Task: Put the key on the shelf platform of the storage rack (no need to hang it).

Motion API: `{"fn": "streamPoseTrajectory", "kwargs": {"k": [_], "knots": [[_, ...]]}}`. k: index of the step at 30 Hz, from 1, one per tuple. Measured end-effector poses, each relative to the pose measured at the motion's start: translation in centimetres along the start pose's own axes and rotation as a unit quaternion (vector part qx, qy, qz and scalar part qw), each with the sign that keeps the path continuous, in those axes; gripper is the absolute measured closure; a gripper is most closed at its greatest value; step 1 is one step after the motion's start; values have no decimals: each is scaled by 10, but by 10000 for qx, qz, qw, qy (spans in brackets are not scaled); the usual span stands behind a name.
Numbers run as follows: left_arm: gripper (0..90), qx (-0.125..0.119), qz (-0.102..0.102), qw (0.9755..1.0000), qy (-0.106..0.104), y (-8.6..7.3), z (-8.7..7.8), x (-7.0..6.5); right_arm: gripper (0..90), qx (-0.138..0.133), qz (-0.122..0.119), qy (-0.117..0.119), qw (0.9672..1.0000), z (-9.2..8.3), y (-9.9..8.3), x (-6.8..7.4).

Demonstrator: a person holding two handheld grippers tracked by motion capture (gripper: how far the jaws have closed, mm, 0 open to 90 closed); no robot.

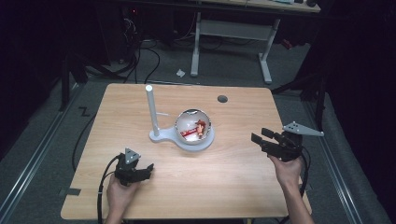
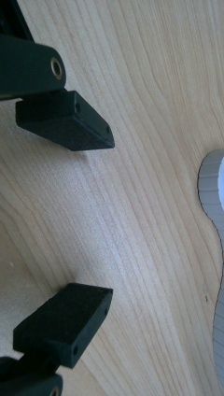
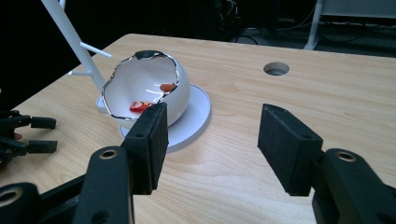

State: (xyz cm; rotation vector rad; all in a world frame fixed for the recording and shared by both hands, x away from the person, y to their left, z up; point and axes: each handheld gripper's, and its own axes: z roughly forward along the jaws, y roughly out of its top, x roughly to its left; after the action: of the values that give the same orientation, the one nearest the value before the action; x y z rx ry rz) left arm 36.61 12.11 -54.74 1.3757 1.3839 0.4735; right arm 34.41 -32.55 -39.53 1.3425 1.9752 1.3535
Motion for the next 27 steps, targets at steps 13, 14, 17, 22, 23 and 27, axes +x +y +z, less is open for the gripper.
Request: {"fn": "streamPoseTrajectory", "kwargs": {"k": [13, 14, 17, 22, 23, 27], "knots": [[236, 1, 1, 10000, -1, 0, 0, 0, 437, -11, 85, -18, 10000, -4, -17, 0], [236, 0, 1, 10000, -1, 0, 0, 0, 436, 5, 93, -20, 10000, -4, -18, 1], [235, 1, 2, 10000, 0, 0, 0, 0, 438, 16, 104, -26, 9999, -4, -22, 1], [236, 1, 1, 10000, -1, 0, 0, 0, 440, 54, 108, -9, 9999, 0, -29, 2], [235, 1, 3, 10000, 0, 0, 0, 0, 441, 63, 113, -10, 9999, 0, -30, 2], [236, 0, 0, 10000, 1, 0, 0, 0, 443, 73, 115, -19, 9999, 2, -35, 3]]}}
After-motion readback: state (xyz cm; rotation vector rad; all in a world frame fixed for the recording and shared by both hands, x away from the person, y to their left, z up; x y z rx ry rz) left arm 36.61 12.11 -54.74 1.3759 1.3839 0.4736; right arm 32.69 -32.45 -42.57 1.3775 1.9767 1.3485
